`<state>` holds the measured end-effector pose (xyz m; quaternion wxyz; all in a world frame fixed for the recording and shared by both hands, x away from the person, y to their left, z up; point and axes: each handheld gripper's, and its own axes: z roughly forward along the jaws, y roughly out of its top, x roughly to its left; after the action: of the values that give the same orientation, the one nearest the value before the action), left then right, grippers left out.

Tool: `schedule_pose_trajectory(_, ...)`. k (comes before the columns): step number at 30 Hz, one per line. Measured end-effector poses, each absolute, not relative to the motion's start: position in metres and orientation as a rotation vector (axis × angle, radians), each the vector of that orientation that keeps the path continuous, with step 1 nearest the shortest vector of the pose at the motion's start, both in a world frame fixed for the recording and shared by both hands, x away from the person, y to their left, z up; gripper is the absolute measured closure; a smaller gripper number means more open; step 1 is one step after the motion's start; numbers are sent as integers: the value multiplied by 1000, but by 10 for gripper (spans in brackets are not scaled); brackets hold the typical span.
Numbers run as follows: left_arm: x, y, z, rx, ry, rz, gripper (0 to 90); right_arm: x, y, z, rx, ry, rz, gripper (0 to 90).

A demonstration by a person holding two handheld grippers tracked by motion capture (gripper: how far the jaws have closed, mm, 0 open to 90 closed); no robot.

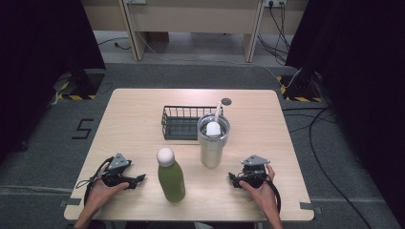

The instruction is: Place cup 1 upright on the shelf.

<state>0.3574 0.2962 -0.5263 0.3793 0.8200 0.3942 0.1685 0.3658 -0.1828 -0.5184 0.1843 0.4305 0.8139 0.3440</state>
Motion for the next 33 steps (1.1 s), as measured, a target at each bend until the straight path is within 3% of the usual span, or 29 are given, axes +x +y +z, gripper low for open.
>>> schedule_pose_trajectory(33, 358, 296, -526, 2092, 1012, 433, 135, 360, -153, -489, 979, 2175, 1255, 161)
